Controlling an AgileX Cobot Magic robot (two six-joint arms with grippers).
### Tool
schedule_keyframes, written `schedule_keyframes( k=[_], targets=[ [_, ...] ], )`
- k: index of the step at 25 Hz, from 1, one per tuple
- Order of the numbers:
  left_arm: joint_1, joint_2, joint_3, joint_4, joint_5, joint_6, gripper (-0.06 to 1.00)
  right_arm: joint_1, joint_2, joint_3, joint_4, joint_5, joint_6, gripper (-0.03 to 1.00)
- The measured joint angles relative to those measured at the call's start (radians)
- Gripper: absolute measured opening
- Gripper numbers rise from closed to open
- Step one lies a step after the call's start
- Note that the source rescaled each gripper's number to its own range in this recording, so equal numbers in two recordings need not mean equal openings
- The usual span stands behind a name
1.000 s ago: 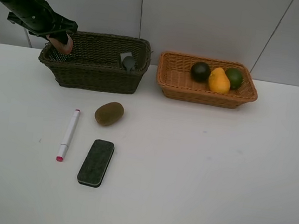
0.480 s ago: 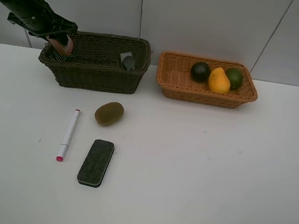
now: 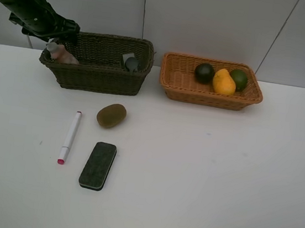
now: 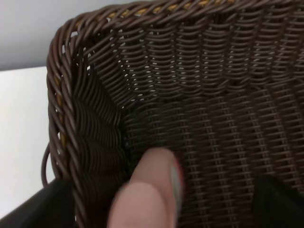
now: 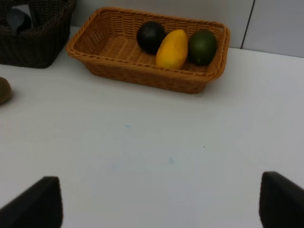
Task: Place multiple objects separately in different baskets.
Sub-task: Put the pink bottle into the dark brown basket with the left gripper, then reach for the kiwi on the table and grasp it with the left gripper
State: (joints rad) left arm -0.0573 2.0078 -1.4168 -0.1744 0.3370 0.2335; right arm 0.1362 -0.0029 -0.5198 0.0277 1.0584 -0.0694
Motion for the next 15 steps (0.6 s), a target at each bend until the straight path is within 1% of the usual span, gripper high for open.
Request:
schedule_keyframes(
  k=[15],
  targets=[
    [0.000, 0.001, 0.000, 0.000, 0.013, -0.005, 1.00, 0.000, 0.000, 0.000, 0.000, 0.000, 0.000, 1.00]
  ],
)
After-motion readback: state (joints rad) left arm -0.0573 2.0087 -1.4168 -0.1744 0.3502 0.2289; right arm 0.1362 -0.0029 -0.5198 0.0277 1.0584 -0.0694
